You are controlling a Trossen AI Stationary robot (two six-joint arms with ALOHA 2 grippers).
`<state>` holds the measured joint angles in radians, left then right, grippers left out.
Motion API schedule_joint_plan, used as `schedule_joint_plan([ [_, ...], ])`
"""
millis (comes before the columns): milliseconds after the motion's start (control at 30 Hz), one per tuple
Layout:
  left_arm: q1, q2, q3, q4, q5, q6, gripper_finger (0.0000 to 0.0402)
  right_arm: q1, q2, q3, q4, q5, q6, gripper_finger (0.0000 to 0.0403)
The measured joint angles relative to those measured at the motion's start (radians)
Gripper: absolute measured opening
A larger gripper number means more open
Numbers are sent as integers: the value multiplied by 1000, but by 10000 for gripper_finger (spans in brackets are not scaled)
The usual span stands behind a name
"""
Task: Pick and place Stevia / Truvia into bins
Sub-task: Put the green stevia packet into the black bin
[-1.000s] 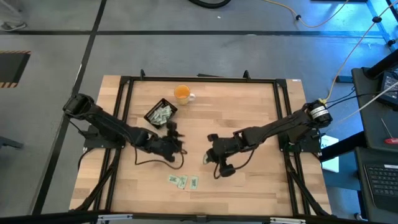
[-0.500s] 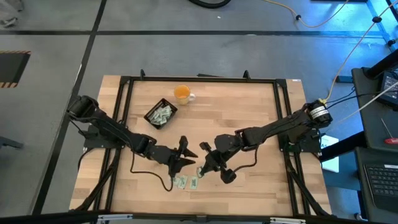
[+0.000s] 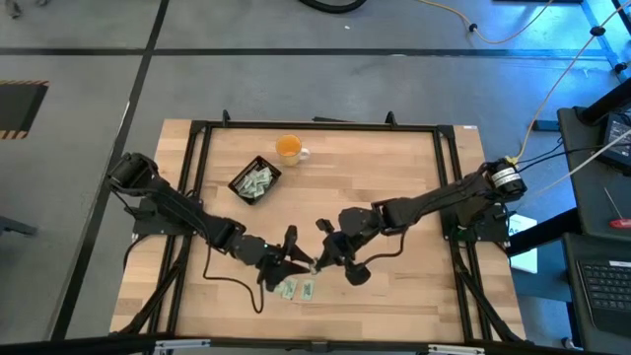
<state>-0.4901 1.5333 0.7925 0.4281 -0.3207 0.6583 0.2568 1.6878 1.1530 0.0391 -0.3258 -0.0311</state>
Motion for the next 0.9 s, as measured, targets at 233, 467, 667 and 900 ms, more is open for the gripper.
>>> schedule_joint_plan([
  [233, -14, 0, 0, 25, 2, 35, 128, 1, 0, 0, 1, 3, 2, 0],
  [467, -9, 0, 0, 35, 0, 36, 101, 0, 0, 0, 13, 3, -2, 0],
  [667, 9, 0, 0, 48, 1, 35, 61, 0, 0, 0, 24, 6, -4, 0],
  [900, 20, 0, 0, 34, 6, -7, 11, 1, 0, 0, 19, 26, -32, 0],
])
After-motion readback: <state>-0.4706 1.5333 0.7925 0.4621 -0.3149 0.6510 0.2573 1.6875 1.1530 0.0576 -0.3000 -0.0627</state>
